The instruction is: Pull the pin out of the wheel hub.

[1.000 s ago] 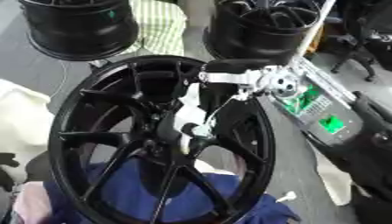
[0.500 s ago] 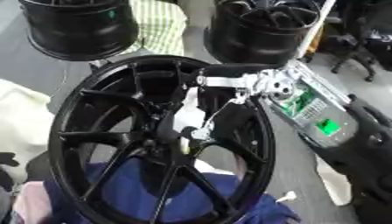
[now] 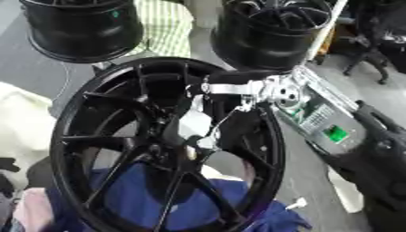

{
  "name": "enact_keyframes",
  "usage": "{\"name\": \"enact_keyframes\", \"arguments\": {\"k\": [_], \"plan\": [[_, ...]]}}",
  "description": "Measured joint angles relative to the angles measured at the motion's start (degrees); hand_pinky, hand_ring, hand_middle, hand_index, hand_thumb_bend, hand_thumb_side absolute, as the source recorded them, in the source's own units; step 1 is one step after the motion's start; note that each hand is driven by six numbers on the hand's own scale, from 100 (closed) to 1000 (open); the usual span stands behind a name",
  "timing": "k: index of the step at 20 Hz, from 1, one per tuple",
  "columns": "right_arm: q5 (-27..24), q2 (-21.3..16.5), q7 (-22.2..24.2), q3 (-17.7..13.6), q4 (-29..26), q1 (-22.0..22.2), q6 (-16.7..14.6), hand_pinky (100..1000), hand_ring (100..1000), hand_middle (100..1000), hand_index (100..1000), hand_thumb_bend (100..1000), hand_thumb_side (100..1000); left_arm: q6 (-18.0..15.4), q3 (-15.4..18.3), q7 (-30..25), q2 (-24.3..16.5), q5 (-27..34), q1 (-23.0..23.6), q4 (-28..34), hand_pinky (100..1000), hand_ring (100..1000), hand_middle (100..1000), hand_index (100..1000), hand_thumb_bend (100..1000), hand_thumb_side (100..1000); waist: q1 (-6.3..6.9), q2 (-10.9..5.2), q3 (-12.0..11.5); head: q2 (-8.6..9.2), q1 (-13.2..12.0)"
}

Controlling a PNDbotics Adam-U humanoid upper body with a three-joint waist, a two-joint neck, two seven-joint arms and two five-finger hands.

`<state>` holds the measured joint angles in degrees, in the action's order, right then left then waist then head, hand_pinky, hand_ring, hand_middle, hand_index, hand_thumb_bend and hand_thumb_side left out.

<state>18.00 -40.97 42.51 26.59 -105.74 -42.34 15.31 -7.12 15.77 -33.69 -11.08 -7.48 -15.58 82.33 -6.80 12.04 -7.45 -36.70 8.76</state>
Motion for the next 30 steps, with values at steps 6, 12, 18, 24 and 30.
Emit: {"name": "enact_keyframes", "arguments": {"k": [6,12,18,24,30], "plan": [[0.70,0.58,0.39,0.31,0.60,0.00,-0.23,573,611,783,822,292,301,0.00,0.00,0.00,0.00,0.10,0.00,0.00,466,480,641,786,100,711,0.00,0.00,0.00,-0.01,0.03],[1.53,1.21,0.50,0.62,1.80,0.00,-0.38,567,606,774,814,271,272,0.00,0.00,0.00,0.00,0.12,0.00,0.01,466,480,642,787,100,712,0.00,0.00,-0.01,-0.14,0.17],[2.13,1.73,0.23,0.79,2.96,0.00,-0.65,538,587,760,803,236,230,0.00,0.00,-0.01,0.00,0.13,-0.01,0.02,466,480,642,787,100,711,0.00,0.00,-0.07,-0.45,0.24],[2.66,1.95,-0.05,0.97,3.37,0.11,-0.93,492,555,742,791,173,155,0.01,0.00,-0.02,0.00,0.13,-0.01,0.07,466,481,642,787,100,711,0.00,0.00,-0.12,-0.47,0.29],[2.67,1.86,-0.11,0.94,2.98,0.66,-0.97,481,549,740,791,126,100,0.03,0.00,-0.03,0.00,0.13,-0.02,0.08,466,481,642,787,100,711,-0.01,0.00,-0.23,-0.48,0.44]]}}
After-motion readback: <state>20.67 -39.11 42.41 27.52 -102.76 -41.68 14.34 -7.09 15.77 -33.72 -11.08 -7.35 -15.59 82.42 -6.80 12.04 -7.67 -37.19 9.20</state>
